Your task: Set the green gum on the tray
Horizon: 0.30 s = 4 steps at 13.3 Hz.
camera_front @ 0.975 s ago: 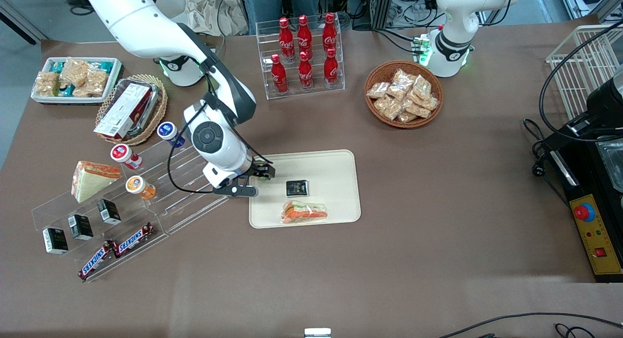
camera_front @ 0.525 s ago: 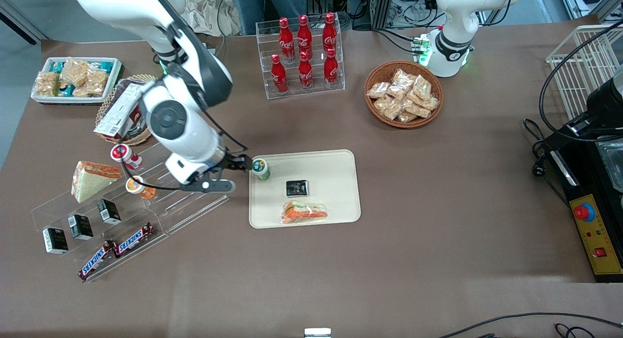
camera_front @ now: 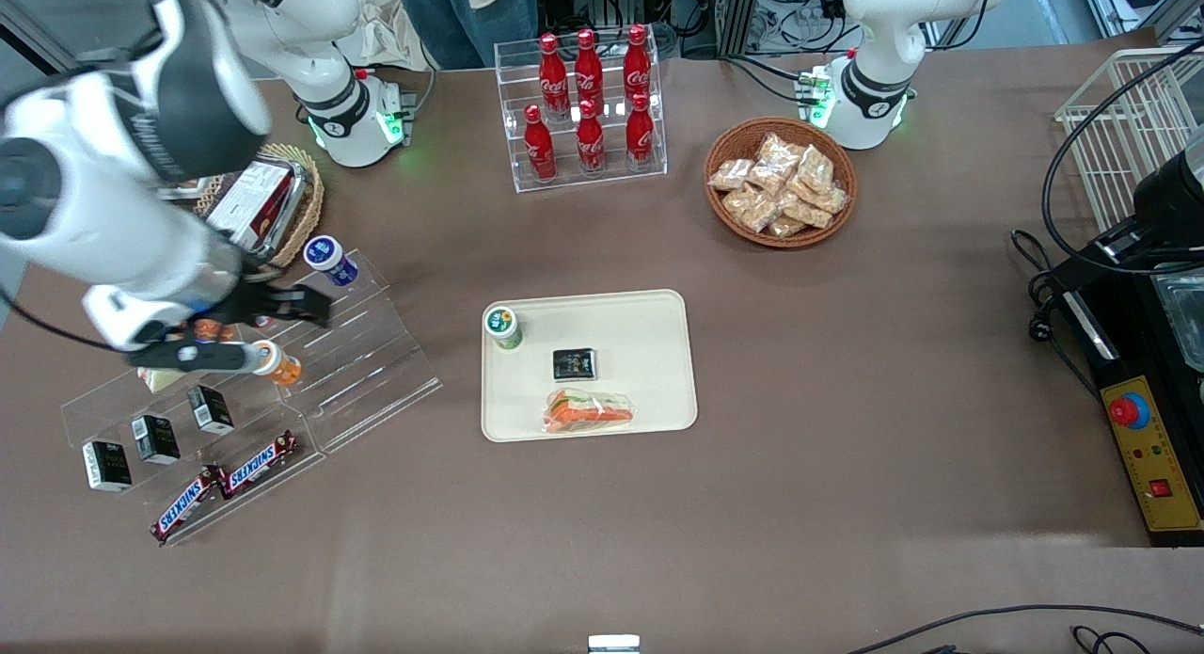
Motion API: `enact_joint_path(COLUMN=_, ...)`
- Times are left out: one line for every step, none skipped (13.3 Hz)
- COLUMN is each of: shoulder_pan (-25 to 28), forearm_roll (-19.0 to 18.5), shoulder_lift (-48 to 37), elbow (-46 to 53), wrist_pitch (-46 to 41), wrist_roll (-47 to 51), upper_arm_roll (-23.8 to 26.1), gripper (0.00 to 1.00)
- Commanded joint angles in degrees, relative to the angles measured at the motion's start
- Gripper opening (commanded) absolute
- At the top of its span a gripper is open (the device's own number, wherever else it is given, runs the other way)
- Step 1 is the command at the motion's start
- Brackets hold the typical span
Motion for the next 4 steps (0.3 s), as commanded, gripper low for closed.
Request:
enact_joint_path(shoulder_pan=-0.8, forearm_roll=0.26, shoulder_lift=0.01, elbow=1.77, wrist_pitch=-1.79, wrist_roll=-6.46, upper_arm_roll=-3.82, gripper=1.0)
enact_joint_path(shoulder_pan=-1.24, forearm_roll=0.52, shoulder_lift=-0.16, elbow=1.77, wrist_pitch=-2.05, wrist_roll=-6.73, upper_arm_roll=-5.14, gripper=1.0)
enact_joint_path(shoulder_pan=-1.67, forearm_roll=0.79, shoulder_lift=-0.51, elbow=1.77, wrist_pitch=-2.49, wrist_roll=-7.77, upper_arm_roll=-5.41, gripper=1.0)
enact_joint_path(shoulder_pan=-1.68, forearm_roll=0.7, shoulder_lift=-0.95, elbow=1.77, wrist_pitch=-2.93, wrist_roll=-8.13, upper_arm_roll=-5.67, gripper=1.0)
